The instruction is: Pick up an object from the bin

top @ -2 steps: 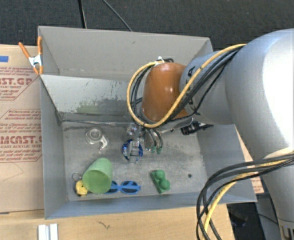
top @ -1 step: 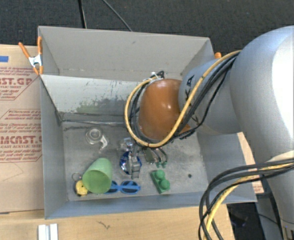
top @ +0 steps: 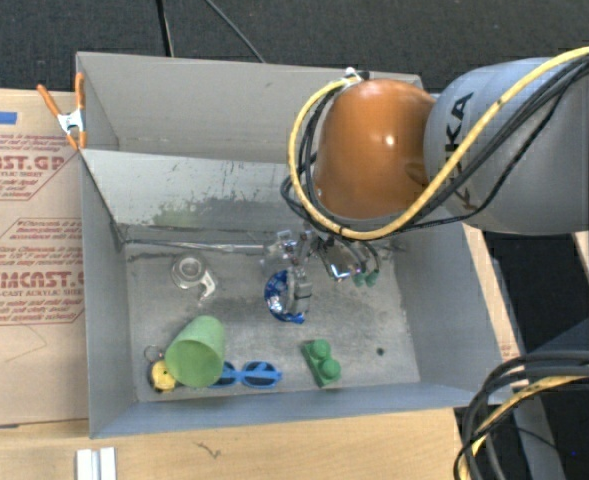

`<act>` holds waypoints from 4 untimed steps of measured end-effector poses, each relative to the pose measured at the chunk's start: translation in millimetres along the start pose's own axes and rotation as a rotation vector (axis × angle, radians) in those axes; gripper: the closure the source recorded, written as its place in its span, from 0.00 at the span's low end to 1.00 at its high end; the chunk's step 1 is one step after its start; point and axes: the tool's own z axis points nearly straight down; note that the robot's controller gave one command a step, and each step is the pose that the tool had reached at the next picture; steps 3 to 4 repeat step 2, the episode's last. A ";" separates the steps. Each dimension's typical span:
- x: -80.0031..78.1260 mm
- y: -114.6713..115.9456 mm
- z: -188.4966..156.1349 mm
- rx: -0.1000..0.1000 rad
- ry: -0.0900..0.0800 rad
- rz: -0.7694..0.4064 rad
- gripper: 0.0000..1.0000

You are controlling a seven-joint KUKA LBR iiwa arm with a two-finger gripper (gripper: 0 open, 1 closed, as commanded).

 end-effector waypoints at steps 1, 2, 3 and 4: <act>-10.4 -16.1 -67.7 -0.001 0.002 -0.332 1.00; 52.6 27.2 -54.2 -0.006 0.009 -0.630 1.00; 52.6 27.2 -54.2 -0.006 0.009 -0.630 1.00; 52.6 27.2 -54.2 -0.006 0.009 -0.630 1.00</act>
Offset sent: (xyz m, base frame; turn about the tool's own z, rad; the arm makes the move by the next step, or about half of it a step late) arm 0.0114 -0.0137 0.0661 -0.3329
